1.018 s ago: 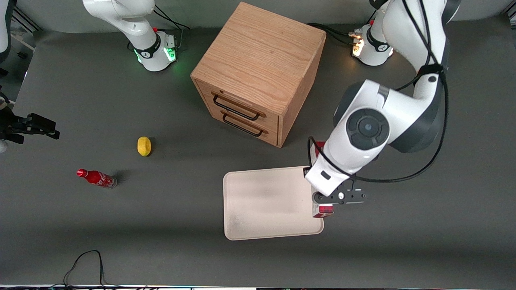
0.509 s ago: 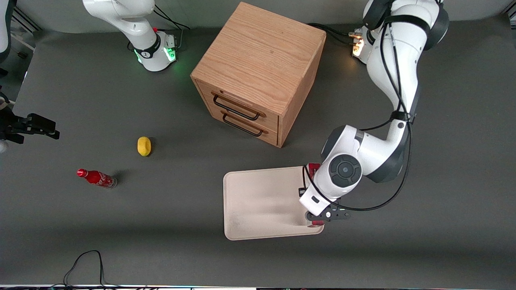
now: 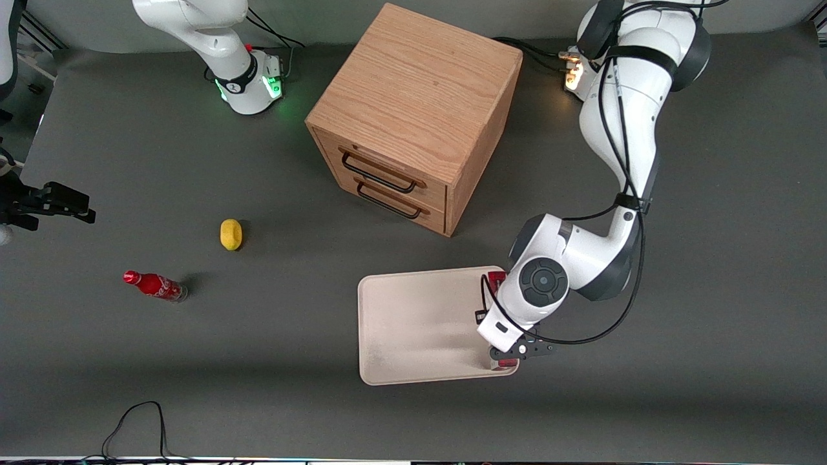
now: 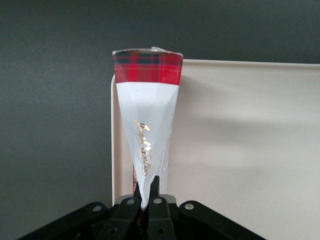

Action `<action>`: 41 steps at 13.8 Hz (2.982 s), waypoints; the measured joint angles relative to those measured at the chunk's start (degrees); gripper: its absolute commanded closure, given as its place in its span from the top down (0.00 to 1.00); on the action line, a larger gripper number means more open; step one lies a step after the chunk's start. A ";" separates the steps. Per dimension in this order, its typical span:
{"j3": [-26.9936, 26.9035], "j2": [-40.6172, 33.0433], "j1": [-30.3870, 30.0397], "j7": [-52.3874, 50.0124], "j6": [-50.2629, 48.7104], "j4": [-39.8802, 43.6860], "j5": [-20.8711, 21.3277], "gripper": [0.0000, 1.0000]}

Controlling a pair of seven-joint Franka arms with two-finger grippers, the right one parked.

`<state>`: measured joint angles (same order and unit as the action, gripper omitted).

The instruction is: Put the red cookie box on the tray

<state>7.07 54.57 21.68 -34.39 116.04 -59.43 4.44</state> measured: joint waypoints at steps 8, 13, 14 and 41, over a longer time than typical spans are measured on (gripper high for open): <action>0.02 0.63 0.03 -0.75 0.25 -0.20 1.73 1.00; 0.18 -0.96 0.04 -0.76 -1.85 0.42 2.11 1.00; 0.42 -2.34 0.07 -0.81 -4.84 0.96 2.11 1.00; -1.48 -51.94 -23.63 31.82 -19.39 -35.53 -2.36 1.00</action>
<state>5.59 2.63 -1.95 -2.57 96.65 -94.96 2.08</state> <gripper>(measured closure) 0.000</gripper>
